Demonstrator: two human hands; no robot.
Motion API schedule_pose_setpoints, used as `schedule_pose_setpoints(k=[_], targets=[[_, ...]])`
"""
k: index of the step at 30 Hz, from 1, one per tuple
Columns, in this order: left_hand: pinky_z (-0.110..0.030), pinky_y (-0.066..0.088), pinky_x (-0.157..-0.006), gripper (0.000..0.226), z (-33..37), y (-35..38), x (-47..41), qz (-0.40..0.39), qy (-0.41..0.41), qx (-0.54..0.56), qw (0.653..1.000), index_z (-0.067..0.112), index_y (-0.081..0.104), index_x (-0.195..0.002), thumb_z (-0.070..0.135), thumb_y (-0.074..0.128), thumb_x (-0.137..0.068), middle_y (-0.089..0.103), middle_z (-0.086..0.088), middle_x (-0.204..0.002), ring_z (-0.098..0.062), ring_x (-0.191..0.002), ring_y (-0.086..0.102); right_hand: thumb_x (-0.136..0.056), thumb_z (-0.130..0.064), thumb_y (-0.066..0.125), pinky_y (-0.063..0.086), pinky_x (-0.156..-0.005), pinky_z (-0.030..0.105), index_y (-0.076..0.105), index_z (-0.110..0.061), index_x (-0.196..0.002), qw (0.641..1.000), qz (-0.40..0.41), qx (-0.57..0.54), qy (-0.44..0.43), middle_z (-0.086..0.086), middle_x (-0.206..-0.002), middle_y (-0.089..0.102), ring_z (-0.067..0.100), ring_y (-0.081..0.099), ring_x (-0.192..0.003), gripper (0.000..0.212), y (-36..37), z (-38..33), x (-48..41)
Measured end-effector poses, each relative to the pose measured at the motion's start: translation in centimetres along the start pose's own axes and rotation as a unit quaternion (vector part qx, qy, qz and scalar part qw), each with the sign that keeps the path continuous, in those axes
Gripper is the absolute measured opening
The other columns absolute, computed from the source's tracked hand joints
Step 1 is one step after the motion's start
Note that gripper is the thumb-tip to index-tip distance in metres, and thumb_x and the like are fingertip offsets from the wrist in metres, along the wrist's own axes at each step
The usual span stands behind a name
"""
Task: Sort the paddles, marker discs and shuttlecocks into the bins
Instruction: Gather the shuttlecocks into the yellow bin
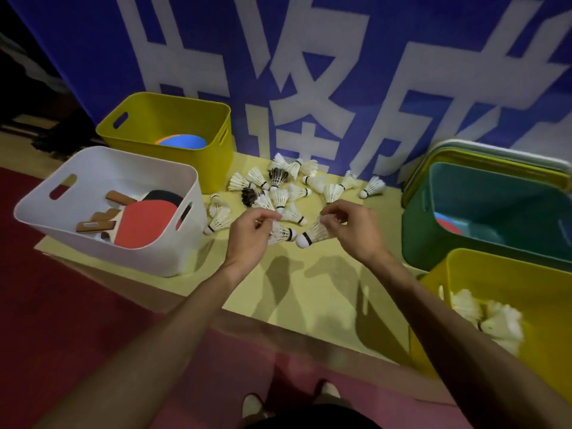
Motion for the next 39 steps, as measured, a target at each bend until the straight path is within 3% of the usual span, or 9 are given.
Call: schedule_pose_setpoints(k=[5,11,15,22,25,28,32,35,39], targets=[[-0.016,0.040,-0.060,0.028,5.4,7.2,0.5,-0.028,0.035,0.002,0.999,0.019,0.071,-0.090,0.006,0.047,-0.092,0.068,0.008,-0.097,-0.002,-0.068,0.055,-0.086,-0.017,0.066,0.052,-0.067,0.027,0.071,-0.016,-0.089,0.996,0.055,-0.050,0.044,-0.006,-0.080,0.066,0.011,0.061,-0.075,0.006,-7.5,4.3,1.5],[-0.019,0.044,-0.059,0.025,11.5,18.3,2.8,-0.103,0.061,0.001,0.993,0.020,0.071,-0.078,0.008,0.052,-0.089,0.066,0.011,-0.078,0.000,-0.065,0.056,-0.082,-0.019,0.069,0.052,-0.066,0.031,0.071,-0.023,-0.080,0.984,0.103,-0.086,0.114,-0.006,-0.073,0.068,0.011,0.062,-0.069,0.005,-18.0,13.6,4.5],[-0.030,0.049,-0.065,0.028,13.6,25.3,4.8,-0.171,0.080,-0.023,0.982,0.025,0.069,-0.074,0.006,0.053,-0.088,0.068,0.009,-0.081,-0.016,-0.075,0.063,-0.081,-0.017,0.069,0.051,-0.067,0.036,0.069,-0.028,-0.072,0.982,0.101,-0.091,0.130,-0.009,-0.066,0.065,0.008,0.058,-0.062,0.014,-23.2,19.1,6.9],[-0.010,0.033,-0.047,0.021,13.1,33.1,7.2,-0.287,0.090,-0.124,0.946,0.018,0.066,-0.080,0.005,0.053,-0.090,0.061,0.007,-0.071,0.003,-0.051,0.049,-0.086,-0.019,0.065,0.051,-0.060,0.026,0.068,-0.021,-0.080,0.982,0.028,-0.015,0.186,-0.007,-0.074,0.066,0.009,0.060,-0.065,0.008,-25.5,26.0,11.2],[-0.017,0.038,-0.052,0.020,12.5,35.0,7.6,-0.326,0.097,-0.163,0.926,0.017,0.065,-0.090,0.004,0.051,-0.090,0.061,0.004,-0.075,-0.002,-0.055,0.050,-0.089,-0.018,0.063,0.043,-0.062,0.017,0.070,-0.019,-0.089,0.983,-0.035,0.044,0.176,-0.006,-0.086,0.067,0.008,0.060,-0.078,0.008,-25.5,27.3,12.1],[-0.028,0.045,-0.063,0.020,12.1,36.1,7.6,-0.361,0.094,-0.204,0.905,0.021,0.063,-0.093,0.006,0.051,-0.090,0.064,-0.002,-0.084,-0.019,-0.075,0.064,-0.091,-0.017,0.060,0.043,-0.074,0.019,0.072,-0.016,-0.097,0.980,-0.049,0.070,0.179,-0.003,-0.101,0.070,0.007,0.058,-0.084,0.013,-25.4,28.0,12.4],[-0.031,0.050,-0.075,0.017,12.5,36.0,7.4,-0.387,0.111,-0.241,0.883,0.024,0.063,-0.096,0.011,0.054,-0.090,0.065,-0.004,-0.095,-0.022,-0.086,0.063,-0.092,-0.019,0.058,0.042,-0.078,0.020,0.071,-0.017,-0.103,0.980,-0.065,0.077,0.172,-0.001,-0.110,0.069,0.007,0.056,-0.088,0.017,-25.4,27.9,12.0],[-0.023,0.047,-0.072,0.018,13.3,35.0,6.5,-0.368,0.122,-0.233,0.892,0.023,0.065,-0.098,0.010,0.054,-0.091,0.066,-0.005,-0.097,-0.020,-0.085,0.062,-0.091,-0.020,0.061,0.041,-0.075,0.016,0.067,-0.020,-0.110,0.989,-0.036,0.052,0.133,-0.003,-0.113,0.063,0.007,0.056,-0.087,0.020,-25.3,26.4,10.8],[-0.028,0.048,-0.070,0.020,13.8,32.7,4.8,-0.322,0.104,-0.197,0.920,0.025,0.066,-0.094,0.009,0.055,-0.091,0.068,-0.006,-0.089,-0.026,-0.080,0.061,-0.088,-0.013,0.063,0.037,-0.068,-0.001,0.065,-0.015,-0.113,0.999,-0.004,0.003,0.051,-0.004,-0.110,0.062,0.001,0.053,-0.082,0.024,-24.6,23.1,8.5]])
Point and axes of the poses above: each hand's wrist, its own x-axis away from the middle knuckle, its own y-axis out of the palm, z = x × y, the point moved 2 cm from there along -x, towards the middle knuckle
